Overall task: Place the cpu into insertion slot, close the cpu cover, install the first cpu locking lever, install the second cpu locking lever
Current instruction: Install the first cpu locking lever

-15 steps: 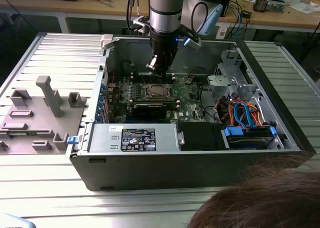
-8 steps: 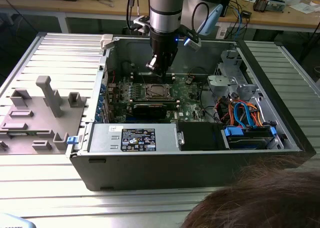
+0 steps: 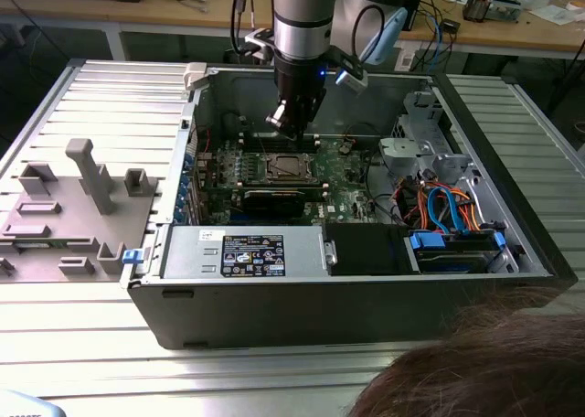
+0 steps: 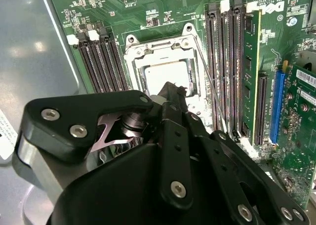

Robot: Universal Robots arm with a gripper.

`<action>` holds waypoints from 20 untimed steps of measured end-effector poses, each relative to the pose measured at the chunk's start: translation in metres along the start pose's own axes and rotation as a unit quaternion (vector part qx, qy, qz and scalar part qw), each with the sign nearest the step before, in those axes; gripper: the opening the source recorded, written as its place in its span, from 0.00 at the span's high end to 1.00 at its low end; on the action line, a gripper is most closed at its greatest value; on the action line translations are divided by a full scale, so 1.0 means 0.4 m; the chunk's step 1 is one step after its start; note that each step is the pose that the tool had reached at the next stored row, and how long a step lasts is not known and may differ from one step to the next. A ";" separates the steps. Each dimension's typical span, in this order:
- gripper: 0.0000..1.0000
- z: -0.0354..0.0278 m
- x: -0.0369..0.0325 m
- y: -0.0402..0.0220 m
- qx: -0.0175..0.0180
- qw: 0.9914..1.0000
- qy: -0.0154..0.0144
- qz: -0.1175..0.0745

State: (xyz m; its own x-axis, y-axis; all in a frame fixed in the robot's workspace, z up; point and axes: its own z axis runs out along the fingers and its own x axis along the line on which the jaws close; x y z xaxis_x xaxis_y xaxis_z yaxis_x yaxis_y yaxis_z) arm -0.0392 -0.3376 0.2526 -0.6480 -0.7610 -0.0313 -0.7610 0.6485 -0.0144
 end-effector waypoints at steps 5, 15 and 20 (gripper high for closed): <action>0.89 0.000 0.000 0.000 0.000 1.000 0.000 0.011; 0.89 0.000 0.000 0.000 0.001 0.999 0.001 0.034; 0.89 0.000 0.000 0.000 0.001 0.999 0.001 0.041</action>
State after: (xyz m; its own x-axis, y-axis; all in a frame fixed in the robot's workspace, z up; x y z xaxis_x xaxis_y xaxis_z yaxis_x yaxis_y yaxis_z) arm -0.0391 -0.3376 0.2525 -0.7082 -0.7053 -0.0313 -0.7052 0.7088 -0.0145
